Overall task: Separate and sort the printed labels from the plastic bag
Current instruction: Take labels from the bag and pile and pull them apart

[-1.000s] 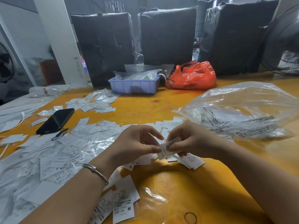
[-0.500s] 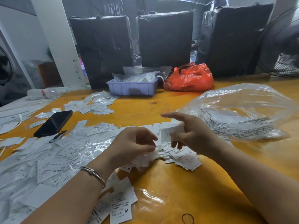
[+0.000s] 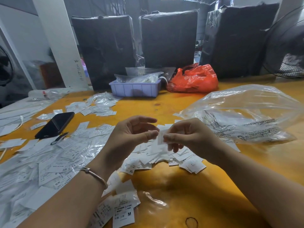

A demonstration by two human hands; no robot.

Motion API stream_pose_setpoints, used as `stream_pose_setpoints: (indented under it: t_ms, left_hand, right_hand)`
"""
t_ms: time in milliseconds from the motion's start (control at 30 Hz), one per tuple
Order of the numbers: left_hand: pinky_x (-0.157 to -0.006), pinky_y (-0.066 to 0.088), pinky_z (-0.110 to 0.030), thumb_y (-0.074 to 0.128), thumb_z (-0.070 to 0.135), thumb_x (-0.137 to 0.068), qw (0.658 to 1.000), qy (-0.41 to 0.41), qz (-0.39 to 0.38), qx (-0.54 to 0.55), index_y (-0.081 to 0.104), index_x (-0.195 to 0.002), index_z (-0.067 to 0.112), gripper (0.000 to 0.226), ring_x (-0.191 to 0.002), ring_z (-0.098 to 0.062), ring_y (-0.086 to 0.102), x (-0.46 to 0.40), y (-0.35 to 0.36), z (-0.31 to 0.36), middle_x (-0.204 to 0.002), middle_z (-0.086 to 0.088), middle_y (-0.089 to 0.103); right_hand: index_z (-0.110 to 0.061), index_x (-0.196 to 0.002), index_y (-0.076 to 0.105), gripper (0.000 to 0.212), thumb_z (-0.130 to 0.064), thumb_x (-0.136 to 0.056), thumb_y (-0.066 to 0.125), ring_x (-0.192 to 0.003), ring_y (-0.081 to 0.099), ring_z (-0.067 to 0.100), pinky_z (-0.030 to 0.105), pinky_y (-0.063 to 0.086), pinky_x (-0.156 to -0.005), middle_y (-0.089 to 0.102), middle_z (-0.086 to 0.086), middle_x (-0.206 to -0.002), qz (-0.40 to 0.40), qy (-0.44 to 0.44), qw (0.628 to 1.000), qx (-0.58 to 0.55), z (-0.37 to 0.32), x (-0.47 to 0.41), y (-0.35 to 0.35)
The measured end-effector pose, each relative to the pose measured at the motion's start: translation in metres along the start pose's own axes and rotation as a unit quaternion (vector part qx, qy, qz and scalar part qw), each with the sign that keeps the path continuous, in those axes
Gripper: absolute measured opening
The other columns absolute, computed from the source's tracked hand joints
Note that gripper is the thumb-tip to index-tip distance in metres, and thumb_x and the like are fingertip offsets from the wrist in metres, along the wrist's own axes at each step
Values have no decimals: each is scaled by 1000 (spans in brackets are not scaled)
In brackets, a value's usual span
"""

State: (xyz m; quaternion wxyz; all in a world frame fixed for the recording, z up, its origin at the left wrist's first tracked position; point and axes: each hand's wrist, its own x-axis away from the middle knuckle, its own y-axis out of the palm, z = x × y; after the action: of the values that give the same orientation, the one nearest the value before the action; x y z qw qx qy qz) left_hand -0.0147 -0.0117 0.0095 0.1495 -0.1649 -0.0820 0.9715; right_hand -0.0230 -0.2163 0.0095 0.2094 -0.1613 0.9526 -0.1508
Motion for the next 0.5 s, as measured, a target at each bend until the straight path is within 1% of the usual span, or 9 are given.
stream_pose_setpoints:
  t_ms: [100,200,233,300,367,400,433,467,500]
  left_hand:
    - [-65,54,-20,77,24,-72,998,-14,-42,-44,73,-97,9,30,-73,-16,68,0,3,-1,-82,-9,74]
    - [-63,53,-20,74,15,-78,997,-1,-50,-54,75,-87,0,17,-68,-17,68,0,4,-2,-75,-13,73]
    - [-63,53,-21,73,12,-80,997,2,-49,-58,75,-87,-2,15,-67,-18,68,0,4,-2,-74,-14,73]
    - [-64,55,-21,72,6,-81,996,9,-42,-74,75,-88,-3,11,-66,-18,69,0,4,-3,-74,-14,74]
    - [-65,57,-25,73,2,-80,995,22,-28,-93,75,-88,-3,10,-66,-21,70,1,5,-4,-74,-14,74]
    - [-67,59,-28,75,2,-78,994,30,-19,-99,75,-87,-3,10,-67,-24,70,1,5,-4,-75,-15,74]
    - [-68,60,-31,76,3,-77,994,37,-12,-102,75,-86,-3,10,-68,-27,69,1,4,-4,-74,-15,74]
    - [-69,59,-33,77,4,-76,994,44,-6,-102,75,-84,-2,11,-68,-29,69,1,4,-3,-74,-15,74]
    - [-69,59,-34,78,5,-74,994,50,-2,-102,75,-83,-1,12,-68,-28,69,1,4,-3,-74,-15,74]
  right_hand:
    - [5,-80,70,13,-8,-83,68,-59,61,29,40,48,-59,67,22,-68,-18,5,1000,9,0,0,-1]
    - [3,-77,71,13,-9,-82,70,-58,63,26,35,51,-58,69,19,-68,-28,3,998,53,0,0,-2]
    - [2,-79,71,12,-9,-83,70,-58,63,25,35,52,-59,69,18,-68,-9,-6,998,65,0,0,-2]
    - [0,-90,72,9,-3,-84,67,-59,65,25,32,55,-59,70,17,-70,70,-38,995,65,-3,0,-4]
    - [-11,-113,66,29,1,-87,62,-63,67,18,21,52,-58,71,12,-76,148,-75,985,56,-8,0,-8]
    - [-20,-124,57,41,1,-88,61,-65,68,14,18,53,-60,71,8,-81,165,-91,981,54,-10,0,-10]
    - [-25,-131,49,51,0,-88,61,-69,69,12,20,55,-63,70,5,-85,169,-101,979,54,-12,1,-11]
    - [-25,-133,44,54,-2,-87,63,-71,70,13,23,58,-65,69,4,-87,165,-105,979,56,-14,2,-11]
    - [-20,-129,46,50,-3,-86,65,-72,71,14,26,59,-67,70,6,-88,161,-108,979,60,-15,3,-11]
